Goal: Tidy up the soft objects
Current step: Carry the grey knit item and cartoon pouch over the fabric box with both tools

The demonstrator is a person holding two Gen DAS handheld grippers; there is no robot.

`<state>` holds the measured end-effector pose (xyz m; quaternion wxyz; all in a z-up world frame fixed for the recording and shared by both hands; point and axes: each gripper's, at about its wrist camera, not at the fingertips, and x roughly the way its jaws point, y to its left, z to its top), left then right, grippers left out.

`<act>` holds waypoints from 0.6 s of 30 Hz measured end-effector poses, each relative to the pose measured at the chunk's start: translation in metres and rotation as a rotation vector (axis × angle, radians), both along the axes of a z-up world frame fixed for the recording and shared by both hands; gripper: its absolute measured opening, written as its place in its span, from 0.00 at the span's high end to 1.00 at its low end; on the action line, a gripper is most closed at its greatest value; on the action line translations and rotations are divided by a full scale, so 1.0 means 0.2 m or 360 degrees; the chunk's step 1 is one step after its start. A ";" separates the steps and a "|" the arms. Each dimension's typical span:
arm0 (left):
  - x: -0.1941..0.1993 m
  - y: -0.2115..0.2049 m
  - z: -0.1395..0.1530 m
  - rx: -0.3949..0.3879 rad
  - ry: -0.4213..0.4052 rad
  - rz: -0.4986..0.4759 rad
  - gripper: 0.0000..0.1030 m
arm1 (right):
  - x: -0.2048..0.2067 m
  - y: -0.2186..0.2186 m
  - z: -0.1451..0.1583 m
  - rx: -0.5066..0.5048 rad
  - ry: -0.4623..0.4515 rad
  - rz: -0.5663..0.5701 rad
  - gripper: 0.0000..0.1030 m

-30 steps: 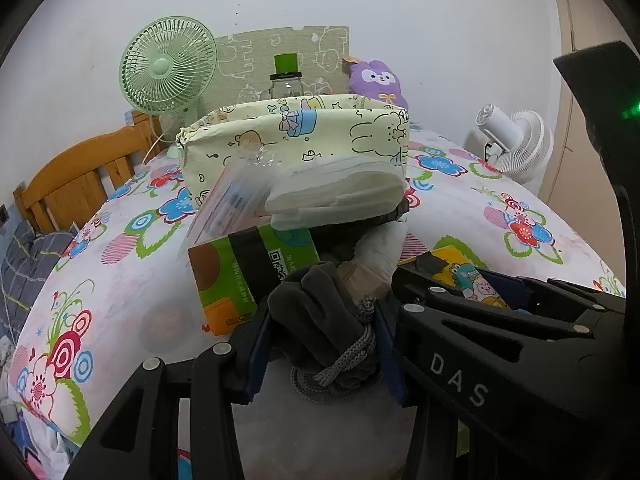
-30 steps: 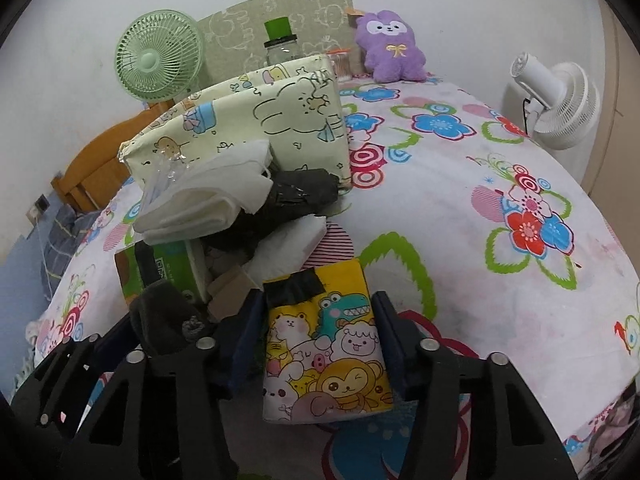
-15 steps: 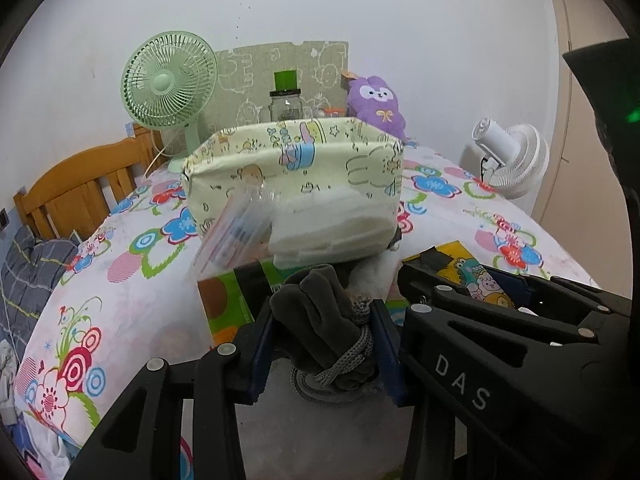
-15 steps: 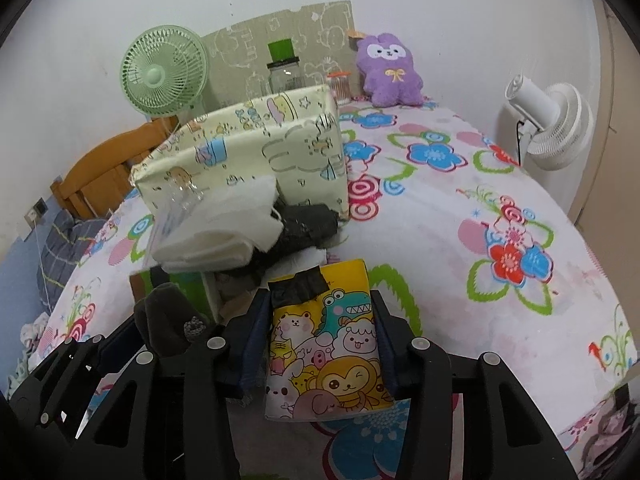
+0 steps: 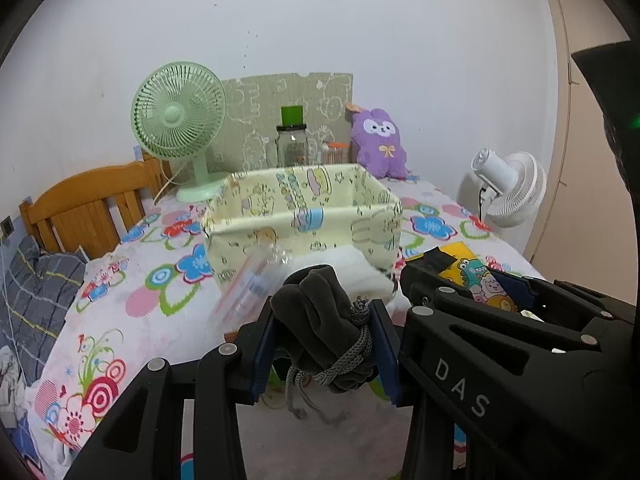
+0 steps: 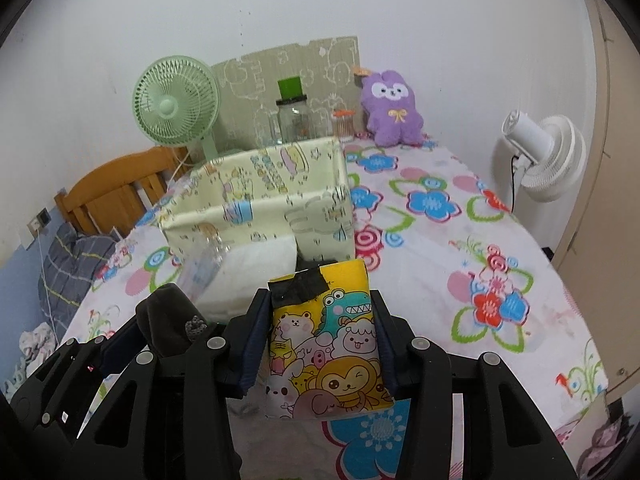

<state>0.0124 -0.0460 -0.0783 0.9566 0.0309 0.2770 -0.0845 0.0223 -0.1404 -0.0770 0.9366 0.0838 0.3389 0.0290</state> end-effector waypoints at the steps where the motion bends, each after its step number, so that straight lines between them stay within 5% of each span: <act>1: 0.00 0.00 0.02 -0.0004 -0.0010 0.0000 0.56 | 0.00 0.00 0.02 -0.0004 -0.0013 -0.0001 0.51; 18: 0.05 0.02 0.21 -0.0034 -0.0107 -0.0008 0.57 | 0.03 0.03 0.24 -0.0065 -0.0144 0.0008 0.51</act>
